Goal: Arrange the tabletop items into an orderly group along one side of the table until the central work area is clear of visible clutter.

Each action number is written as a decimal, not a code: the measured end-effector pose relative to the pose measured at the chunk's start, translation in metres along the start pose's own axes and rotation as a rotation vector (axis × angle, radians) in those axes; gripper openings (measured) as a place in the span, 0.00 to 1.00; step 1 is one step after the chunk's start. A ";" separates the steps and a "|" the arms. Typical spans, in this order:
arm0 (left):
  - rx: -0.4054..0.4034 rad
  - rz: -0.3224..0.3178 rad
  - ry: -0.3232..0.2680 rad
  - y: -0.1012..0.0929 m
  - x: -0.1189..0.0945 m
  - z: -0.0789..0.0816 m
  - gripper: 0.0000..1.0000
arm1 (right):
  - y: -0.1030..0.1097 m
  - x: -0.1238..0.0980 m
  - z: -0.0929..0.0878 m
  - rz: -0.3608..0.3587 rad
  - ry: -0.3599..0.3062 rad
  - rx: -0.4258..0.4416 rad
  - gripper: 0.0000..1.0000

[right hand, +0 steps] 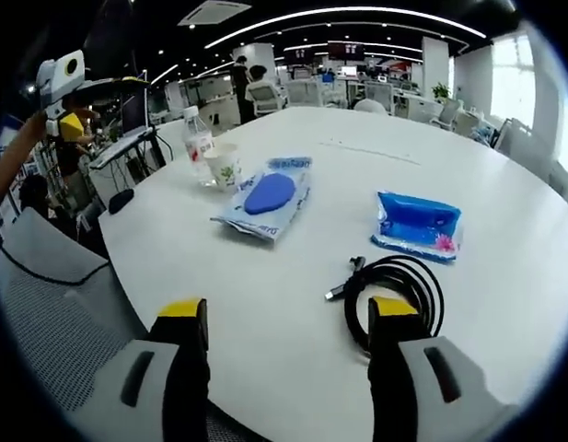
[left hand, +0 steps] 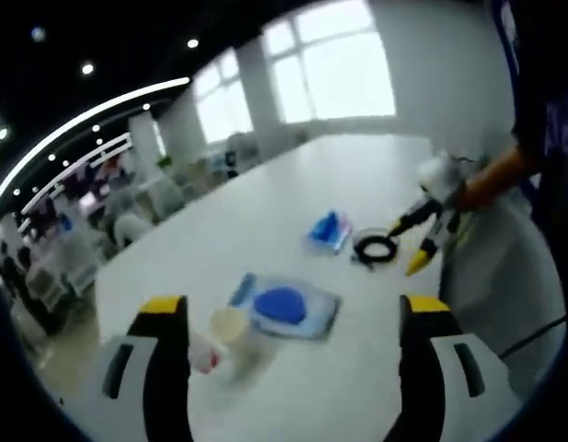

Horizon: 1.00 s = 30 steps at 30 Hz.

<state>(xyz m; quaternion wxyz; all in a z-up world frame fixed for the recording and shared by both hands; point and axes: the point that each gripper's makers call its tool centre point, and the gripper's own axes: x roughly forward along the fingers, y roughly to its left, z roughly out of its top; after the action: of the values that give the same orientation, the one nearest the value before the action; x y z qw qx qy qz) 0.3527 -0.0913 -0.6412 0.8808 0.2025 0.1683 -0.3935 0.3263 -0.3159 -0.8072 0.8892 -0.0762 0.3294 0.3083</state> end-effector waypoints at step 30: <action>0.204 -0.116 0.144 0.065 0.053 0.030 0.86 | 0.004 -0.003 0.014 -0.032 -0.015 0.253 0.70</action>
<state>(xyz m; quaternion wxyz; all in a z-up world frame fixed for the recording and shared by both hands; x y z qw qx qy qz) 0.4396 -0.0995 -0.6245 0.8171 0.3088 0.2014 -0.4432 0.3301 -0.3096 -0.7939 0.8990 0.0336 0.3578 0.2504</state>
